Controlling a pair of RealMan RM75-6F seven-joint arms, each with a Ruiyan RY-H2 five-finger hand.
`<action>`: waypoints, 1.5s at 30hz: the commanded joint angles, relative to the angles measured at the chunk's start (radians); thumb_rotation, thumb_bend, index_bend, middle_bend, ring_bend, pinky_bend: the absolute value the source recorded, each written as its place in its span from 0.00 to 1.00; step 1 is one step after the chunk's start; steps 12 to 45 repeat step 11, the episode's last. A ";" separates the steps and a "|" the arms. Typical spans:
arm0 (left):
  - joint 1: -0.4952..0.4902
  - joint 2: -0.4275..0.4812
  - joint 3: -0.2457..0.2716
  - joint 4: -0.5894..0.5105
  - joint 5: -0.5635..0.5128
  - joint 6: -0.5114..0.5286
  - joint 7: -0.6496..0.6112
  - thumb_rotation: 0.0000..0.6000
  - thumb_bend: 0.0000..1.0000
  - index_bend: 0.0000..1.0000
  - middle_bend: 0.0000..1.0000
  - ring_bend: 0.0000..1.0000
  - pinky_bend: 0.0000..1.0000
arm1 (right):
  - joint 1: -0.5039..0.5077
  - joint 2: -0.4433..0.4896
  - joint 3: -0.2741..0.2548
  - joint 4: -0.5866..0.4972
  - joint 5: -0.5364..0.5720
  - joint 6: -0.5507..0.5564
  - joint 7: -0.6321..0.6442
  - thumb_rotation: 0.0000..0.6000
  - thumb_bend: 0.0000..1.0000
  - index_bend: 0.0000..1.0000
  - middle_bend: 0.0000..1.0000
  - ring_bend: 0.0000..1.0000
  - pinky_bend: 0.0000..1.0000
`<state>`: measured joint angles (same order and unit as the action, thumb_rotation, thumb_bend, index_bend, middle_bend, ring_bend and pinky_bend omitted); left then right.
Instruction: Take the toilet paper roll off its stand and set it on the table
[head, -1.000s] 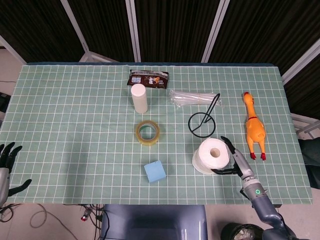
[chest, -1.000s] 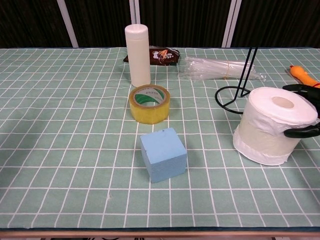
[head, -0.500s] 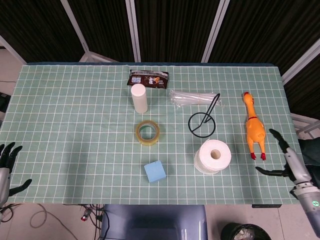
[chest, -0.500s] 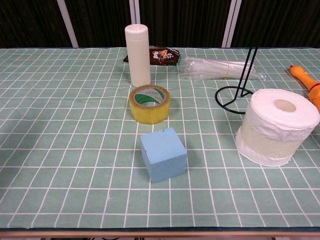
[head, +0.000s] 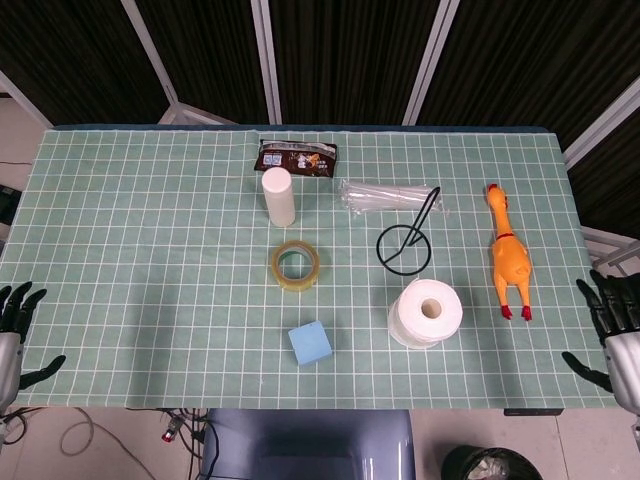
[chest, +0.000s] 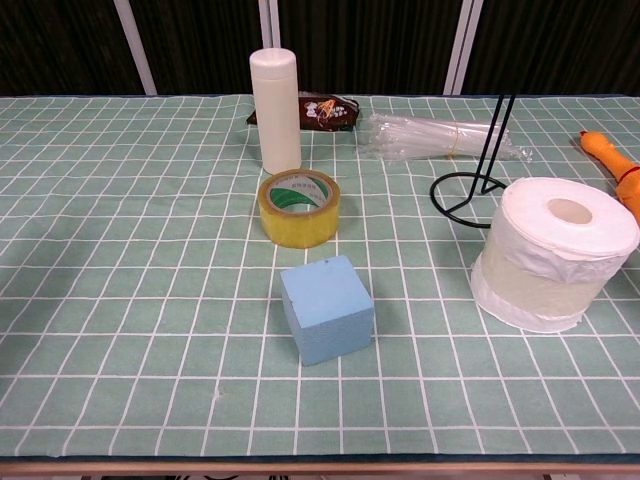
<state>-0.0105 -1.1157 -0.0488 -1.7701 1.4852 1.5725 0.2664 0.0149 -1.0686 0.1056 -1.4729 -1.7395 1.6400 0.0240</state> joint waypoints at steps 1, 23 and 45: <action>0.001 0.003 -0.001 -0.001 0.000 0.004 -0.005 1.00 0.07 0.15 0.04 0.00 0.00 | -0.009 -0.044 -0.017 0.040 -0.027 0.020 -0.035 1.00 0.00 0.00 0.00 0.00 0.00; -0.001 -0.007 -0.003 0.020 0.022 0.017 -0.020 1.00 0.07 0.15 0.04 0.00 0.00 | 0.002 -0.037 -0.047 0.039 -0.018 0.001 -0.013 1.00 0.00 0.00 0.00 0.00 0.00; -0.001 -0.007 -0.003 0.020 0.022 0.017 -0.020 1.00 0.07 0.15 0.04 0.00 0.00 | 0.002 -0.037 -0.047 0.039 -0.018 0.001 -0.013 1.00 0.00 0.00 0.00 0.00 0.00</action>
